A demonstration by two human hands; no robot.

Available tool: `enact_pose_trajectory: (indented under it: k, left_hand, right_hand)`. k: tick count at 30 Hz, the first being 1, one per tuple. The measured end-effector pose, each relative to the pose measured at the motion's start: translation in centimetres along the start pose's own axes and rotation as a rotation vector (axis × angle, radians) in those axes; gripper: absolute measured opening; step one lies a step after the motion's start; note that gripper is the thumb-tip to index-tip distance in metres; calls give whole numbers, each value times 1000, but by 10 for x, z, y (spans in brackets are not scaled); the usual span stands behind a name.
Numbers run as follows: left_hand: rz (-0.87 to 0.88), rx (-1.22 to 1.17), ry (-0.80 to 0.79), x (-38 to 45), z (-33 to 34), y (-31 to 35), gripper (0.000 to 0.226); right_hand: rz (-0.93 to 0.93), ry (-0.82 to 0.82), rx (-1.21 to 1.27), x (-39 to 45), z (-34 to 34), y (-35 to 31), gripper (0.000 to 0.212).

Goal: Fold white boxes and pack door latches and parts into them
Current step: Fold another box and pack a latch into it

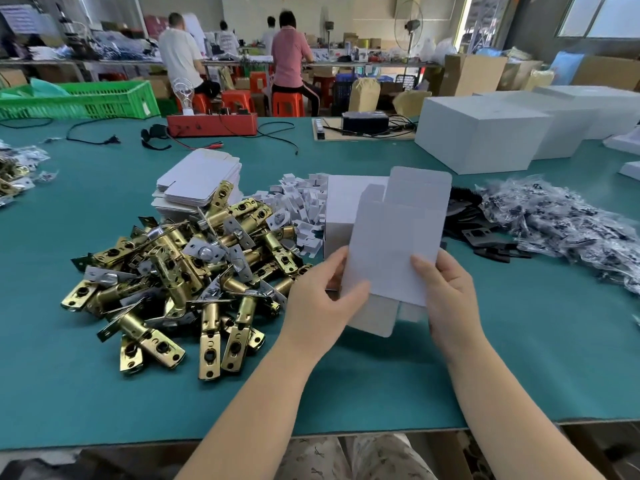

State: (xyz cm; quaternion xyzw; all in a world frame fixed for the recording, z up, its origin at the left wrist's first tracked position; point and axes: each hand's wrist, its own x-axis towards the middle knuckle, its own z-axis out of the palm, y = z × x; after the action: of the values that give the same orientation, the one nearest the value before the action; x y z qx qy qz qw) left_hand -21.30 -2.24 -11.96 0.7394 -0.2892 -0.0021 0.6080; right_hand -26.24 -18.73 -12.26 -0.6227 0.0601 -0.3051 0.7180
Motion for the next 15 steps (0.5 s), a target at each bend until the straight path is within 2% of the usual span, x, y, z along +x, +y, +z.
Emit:
enact_pose_trajectory:
  k: [4, 6, 10, 15]
  left_hand:
    - [114, 325, 3, -1, 2, -6, 60]
    - [119, 430, 18, -1, 3, -9, 62]
    - [105, 458, 80, -2, 5, -11, 63]
    - [91, 419, 128, -3, 8, -7, 54]
  right_hand:
    - [-16, -52, -66, -2, 5, 4, 20]
    - [-31, -105, -96, -4, 4, 6, 29]
    - [-56, -165, -167, -8, 4, 7, 42]
    - [-20, -174, -117, -12, 7, 1, 29]
